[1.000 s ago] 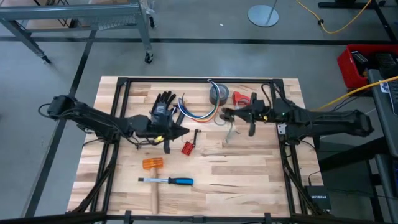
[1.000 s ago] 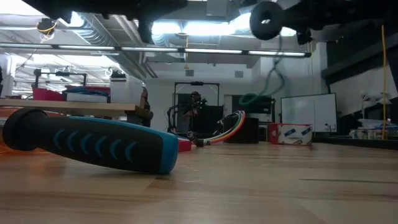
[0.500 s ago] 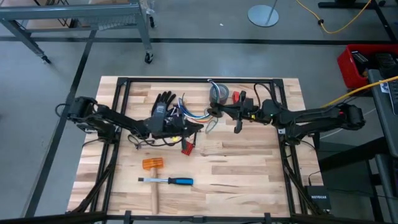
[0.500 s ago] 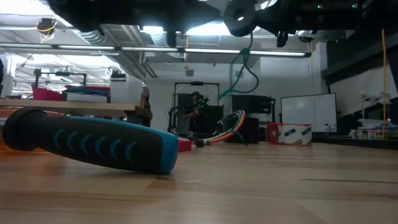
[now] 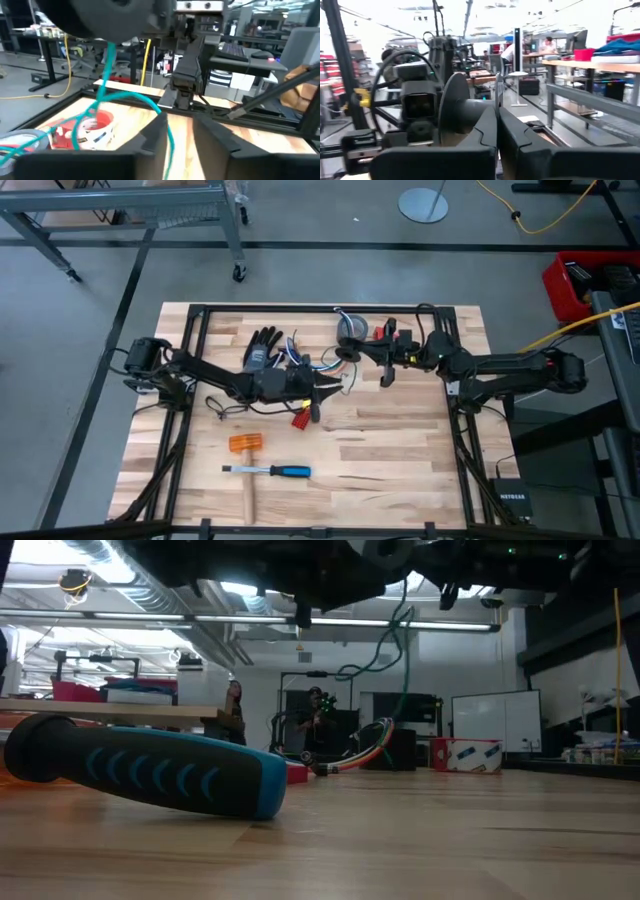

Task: Coil cords
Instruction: Coil the green wire into the black spool

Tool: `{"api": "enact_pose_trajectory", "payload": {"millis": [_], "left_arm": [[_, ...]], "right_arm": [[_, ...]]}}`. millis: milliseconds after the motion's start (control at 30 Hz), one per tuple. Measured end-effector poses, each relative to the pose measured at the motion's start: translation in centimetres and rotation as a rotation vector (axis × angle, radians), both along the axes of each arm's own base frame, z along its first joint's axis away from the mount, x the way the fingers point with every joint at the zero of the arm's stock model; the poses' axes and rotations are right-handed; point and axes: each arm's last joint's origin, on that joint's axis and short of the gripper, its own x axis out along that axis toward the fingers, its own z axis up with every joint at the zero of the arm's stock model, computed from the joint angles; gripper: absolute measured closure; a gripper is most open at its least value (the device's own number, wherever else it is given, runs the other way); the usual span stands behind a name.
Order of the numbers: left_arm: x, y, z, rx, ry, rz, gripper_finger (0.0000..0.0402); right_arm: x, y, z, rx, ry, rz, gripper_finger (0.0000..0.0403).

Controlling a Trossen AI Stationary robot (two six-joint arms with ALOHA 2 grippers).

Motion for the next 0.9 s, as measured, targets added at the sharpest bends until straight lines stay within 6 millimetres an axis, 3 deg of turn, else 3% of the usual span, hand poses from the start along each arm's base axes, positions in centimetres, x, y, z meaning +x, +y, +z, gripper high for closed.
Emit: {"api": "enact_pose_trajectory", "payload": {"millis": [233, 900], "left_arm": [[0.3, 0.7, 0.5, -0.073, -0.038, 0.019, 0.0251], [0.5, 1.1, -0.1, -0.157, -0.045, 0.032, 0.0247]], "right_arm": [[-0.2, -0.2, 0.5, -0.013, -0.046, 0.039, 0.0402], [-0.1, -0.2, 1.7, -0.042, -0.113, 0.034, 0.0402]]}}
